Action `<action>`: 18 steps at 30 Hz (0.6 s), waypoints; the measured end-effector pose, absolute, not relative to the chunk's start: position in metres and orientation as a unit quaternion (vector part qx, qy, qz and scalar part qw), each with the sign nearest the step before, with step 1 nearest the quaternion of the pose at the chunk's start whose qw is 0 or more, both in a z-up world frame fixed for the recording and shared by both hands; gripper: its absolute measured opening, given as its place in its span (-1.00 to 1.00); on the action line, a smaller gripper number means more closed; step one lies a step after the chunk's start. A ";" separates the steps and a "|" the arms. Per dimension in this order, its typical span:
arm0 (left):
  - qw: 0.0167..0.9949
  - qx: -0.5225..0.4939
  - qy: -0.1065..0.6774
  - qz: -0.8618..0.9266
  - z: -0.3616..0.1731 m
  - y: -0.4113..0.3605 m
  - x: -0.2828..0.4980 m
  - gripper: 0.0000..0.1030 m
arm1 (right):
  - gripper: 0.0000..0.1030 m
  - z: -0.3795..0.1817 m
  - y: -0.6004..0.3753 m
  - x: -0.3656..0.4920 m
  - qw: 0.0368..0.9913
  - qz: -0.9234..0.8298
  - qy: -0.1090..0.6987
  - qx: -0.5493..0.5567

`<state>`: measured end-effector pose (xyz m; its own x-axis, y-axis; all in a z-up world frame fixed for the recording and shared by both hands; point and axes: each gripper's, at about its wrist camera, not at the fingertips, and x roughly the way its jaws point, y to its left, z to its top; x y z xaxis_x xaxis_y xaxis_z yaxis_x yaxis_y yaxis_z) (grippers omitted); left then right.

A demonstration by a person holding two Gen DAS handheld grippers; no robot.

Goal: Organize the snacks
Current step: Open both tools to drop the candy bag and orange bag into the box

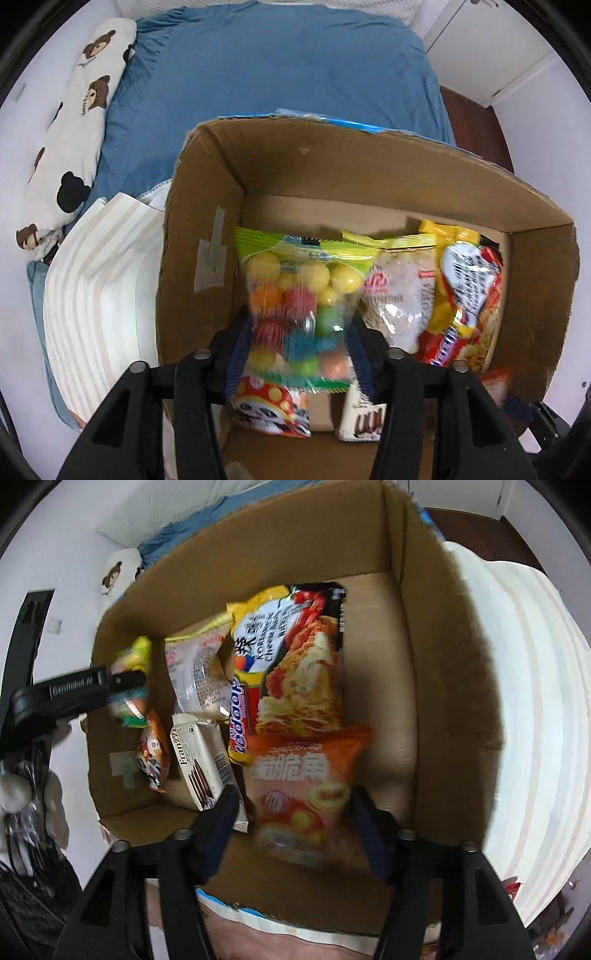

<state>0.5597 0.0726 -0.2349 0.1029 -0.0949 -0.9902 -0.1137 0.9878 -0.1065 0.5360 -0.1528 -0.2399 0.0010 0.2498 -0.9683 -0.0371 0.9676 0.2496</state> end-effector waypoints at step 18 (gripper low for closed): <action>0.785 -0.062 0.616 -0.013 -0.197 0.059 0.500 0.77 | 0.95 -0.238 -0.130 0.525 0.721 0.089 0.687 0.025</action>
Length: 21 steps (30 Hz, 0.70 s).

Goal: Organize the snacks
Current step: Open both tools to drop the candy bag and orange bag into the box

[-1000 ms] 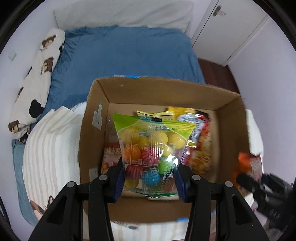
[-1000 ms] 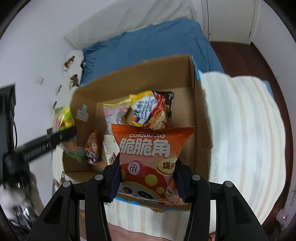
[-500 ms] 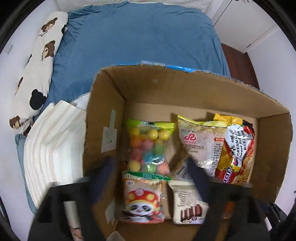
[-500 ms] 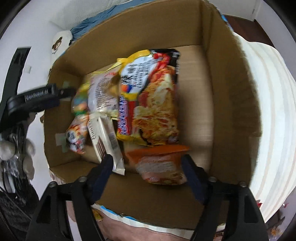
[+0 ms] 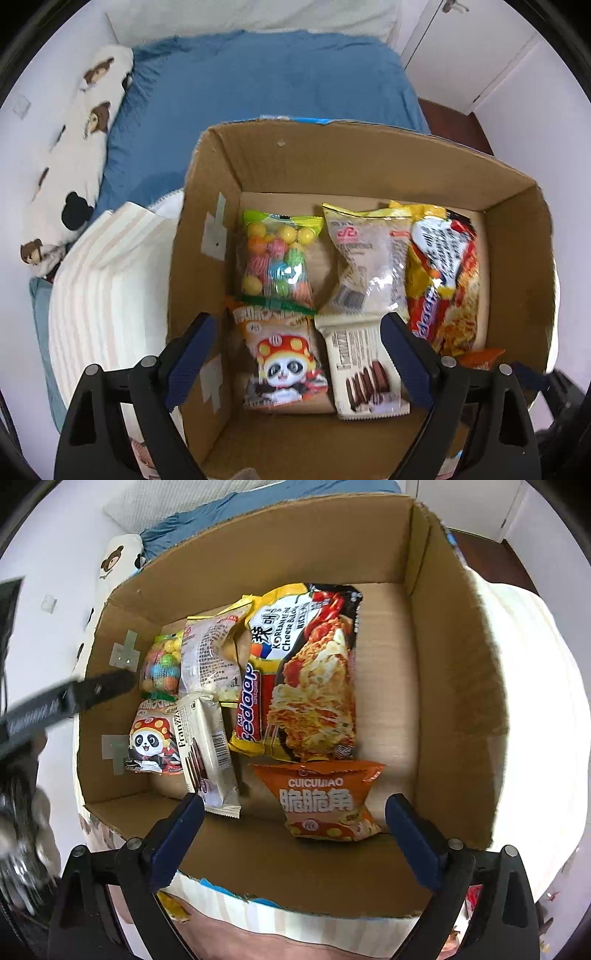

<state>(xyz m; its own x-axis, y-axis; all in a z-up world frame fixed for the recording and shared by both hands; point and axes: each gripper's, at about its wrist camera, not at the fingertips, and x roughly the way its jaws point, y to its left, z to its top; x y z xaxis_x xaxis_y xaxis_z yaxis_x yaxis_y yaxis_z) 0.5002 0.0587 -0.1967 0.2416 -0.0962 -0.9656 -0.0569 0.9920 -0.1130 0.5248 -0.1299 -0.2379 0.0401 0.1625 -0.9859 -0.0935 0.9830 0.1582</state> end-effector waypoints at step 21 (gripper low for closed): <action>0.866 -0.062 0.497 0.001 -0.110 0.056 0.358 0.77 | 0.95 -0.140 -0.144 0.436 0.821 0.092 0.563 -0.007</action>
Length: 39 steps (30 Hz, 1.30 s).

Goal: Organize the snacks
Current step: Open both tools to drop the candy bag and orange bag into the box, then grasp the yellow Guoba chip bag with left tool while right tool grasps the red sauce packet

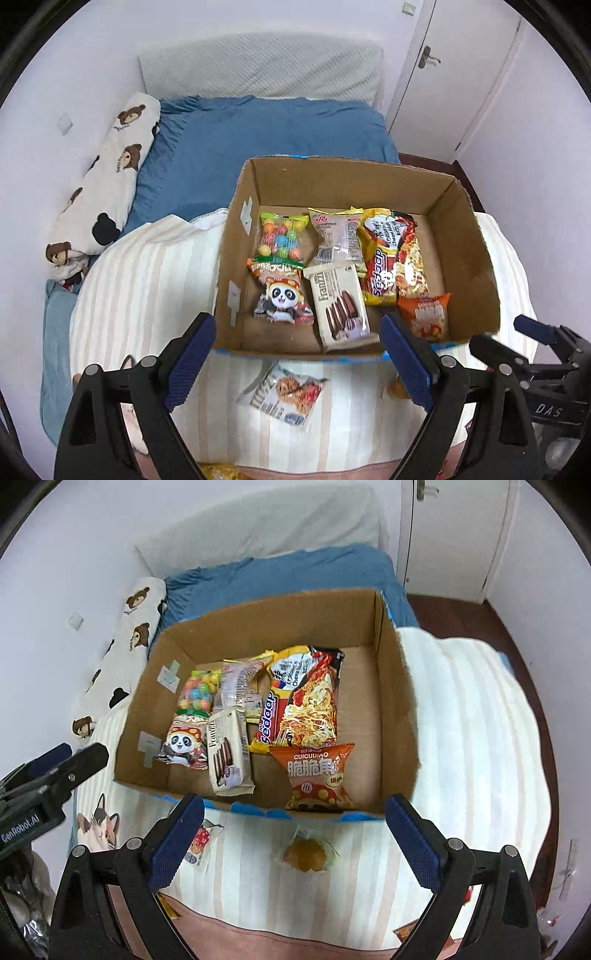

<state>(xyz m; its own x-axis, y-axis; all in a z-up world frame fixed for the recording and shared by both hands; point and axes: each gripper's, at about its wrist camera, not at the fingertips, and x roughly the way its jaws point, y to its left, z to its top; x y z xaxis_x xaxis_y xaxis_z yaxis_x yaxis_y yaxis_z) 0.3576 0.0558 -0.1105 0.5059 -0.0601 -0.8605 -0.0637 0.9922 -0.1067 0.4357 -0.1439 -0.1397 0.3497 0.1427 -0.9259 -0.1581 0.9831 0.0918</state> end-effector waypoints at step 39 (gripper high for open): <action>0.707 -0.281 0.643 0.088 -0.311 0.147 0.194 0.73 | 0.65 -0.307 -0.246 0.206 0.689 0.020 0.713 0.131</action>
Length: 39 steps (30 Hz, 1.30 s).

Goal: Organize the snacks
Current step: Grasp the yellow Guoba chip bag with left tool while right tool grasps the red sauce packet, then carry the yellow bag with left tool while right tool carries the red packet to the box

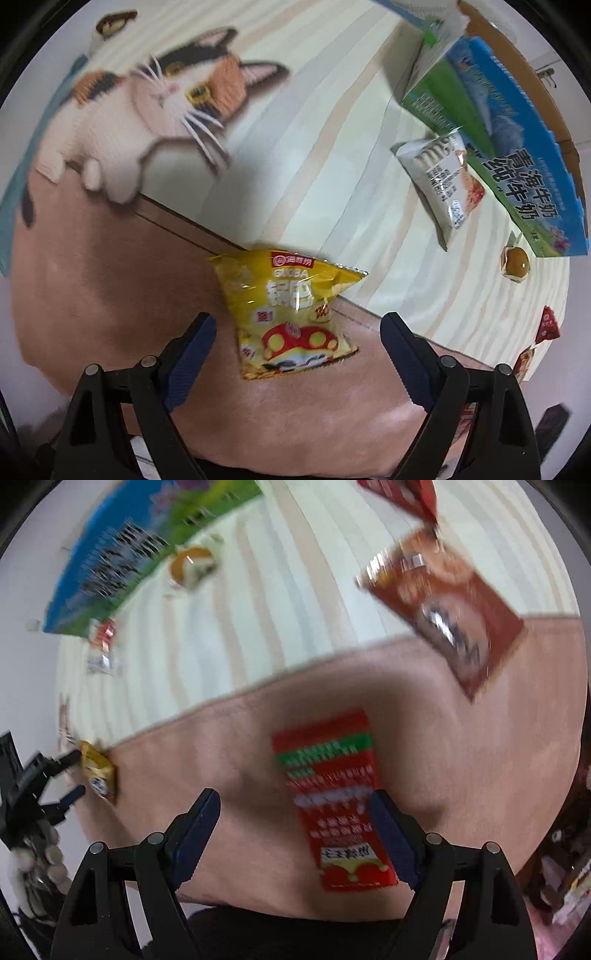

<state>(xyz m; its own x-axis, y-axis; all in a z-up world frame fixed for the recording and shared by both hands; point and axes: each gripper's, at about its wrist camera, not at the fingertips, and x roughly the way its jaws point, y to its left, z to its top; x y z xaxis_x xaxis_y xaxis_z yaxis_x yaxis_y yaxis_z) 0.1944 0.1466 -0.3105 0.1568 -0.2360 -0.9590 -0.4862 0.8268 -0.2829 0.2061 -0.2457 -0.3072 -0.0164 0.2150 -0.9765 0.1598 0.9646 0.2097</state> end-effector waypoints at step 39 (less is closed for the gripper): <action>0.730 -0.144 0.668 0.029 -0.336 0.028 0.166 -0.04 | -0.02 -0.348 -0.203 0.188 0.726 -0.005 0.679 0.106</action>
